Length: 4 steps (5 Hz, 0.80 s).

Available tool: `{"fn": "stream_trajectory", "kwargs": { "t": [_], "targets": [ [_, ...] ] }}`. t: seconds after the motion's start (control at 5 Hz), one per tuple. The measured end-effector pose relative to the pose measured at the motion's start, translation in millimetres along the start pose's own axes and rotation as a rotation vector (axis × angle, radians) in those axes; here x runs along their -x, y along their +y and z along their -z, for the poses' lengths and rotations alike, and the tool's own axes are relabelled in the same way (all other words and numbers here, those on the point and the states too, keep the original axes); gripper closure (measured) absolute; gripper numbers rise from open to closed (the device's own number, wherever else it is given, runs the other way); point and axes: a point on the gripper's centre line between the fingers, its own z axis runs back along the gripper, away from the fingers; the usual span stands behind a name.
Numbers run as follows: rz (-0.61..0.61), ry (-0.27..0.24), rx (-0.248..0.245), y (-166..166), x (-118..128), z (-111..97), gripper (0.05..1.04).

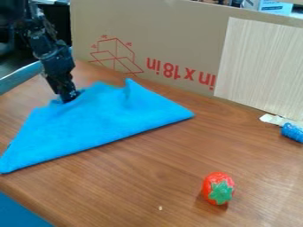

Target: Unfold cloth from the top left to the bottom right

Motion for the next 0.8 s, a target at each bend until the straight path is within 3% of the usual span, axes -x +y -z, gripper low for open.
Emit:
{"fn": "stream_trajectory", "kwargs": {
  "t": [0.2, 0.4, 0.6, 0.8],
  "targets": [
    [-0.004, 0.001, -0.021, 0, -3, 1, 0.678],
    [0.0, -0.004, -0.025, 0, -3, 1, 0.902],
    [0.006, -0.015, 0.0, -3, -5, 2, 1.018],
    [0.058, -0.084, 0.049, -19, -9, -11, 1.03]
  ]
}}
